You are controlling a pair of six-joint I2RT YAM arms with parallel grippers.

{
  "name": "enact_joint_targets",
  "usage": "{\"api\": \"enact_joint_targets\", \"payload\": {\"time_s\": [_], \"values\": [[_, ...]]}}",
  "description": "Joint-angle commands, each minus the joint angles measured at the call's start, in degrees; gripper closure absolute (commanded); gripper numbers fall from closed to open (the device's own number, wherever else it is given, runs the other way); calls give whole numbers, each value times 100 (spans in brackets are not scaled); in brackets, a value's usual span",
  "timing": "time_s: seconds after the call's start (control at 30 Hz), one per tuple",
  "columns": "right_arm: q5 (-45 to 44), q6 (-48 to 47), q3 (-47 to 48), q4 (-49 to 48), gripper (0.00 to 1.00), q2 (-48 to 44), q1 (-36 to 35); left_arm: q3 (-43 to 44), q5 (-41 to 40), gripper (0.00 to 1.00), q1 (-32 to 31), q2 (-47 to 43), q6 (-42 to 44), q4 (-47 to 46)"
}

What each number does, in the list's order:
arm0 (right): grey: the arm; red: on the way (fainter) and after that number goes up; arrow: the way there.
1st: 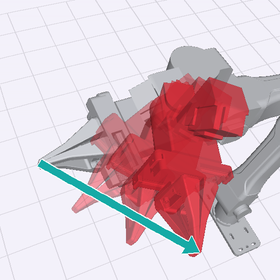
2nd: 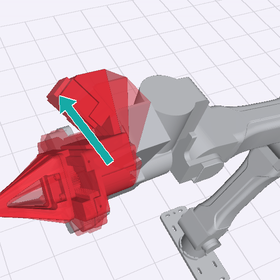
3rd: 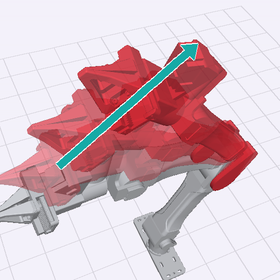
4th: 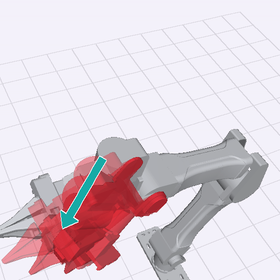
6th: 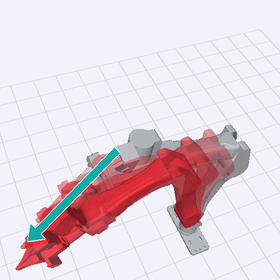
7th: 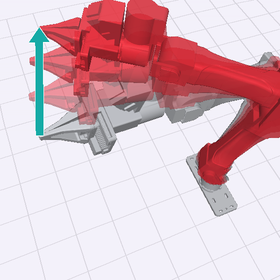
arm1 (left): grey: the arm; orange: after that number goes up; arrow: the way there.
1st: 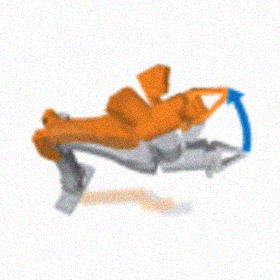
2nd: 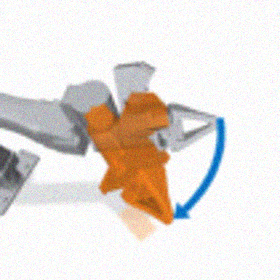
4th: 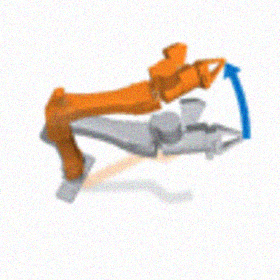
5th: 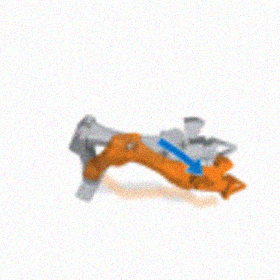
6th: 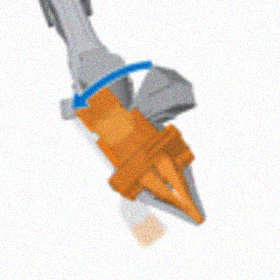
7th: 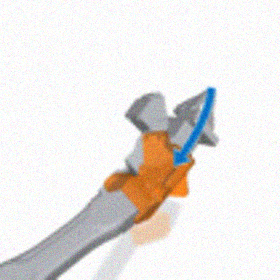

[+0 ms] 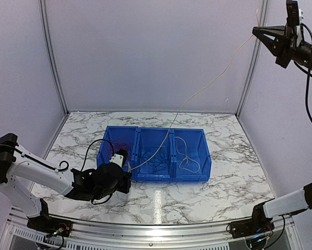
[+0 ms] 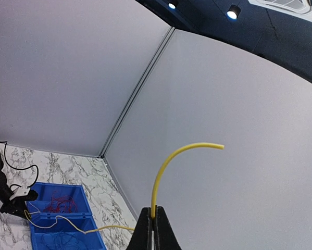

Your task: Untangle the cables

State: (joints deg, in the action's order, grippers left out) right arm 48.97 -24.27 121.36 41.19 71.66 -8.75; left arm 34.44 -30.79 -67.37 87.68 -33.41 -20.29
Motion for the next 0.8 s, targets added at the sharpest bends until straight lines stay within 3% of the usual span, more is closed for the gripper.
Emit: {"api": "enact_joint_targets", "payload": {"time_s": [0.0, 0.37, 0.6, 0.7, 0.77], "values": [[-367, -120, 87, 91, 100, -22, 23, -382, 404, 92, 10, -619, 57, 157], [-2064, -150, -369, -375, 100, -42, 19, -1848, 1619, 91, -12, -2860, 366, 341], [-4599, -124, -1321, -1463, 100, -101, 21, -2637, 1879, 85, -20, -4422, 382, 338], [-4869, -209, -1657, -1723, 100, -91, 23, -2836, 1761, 96, -28, -5191, 571, 342], [-5095, -203, -1817, -1775, 100, -91, 23, -2908, 1597, 99, -25, -5603, 659, 406]]}}
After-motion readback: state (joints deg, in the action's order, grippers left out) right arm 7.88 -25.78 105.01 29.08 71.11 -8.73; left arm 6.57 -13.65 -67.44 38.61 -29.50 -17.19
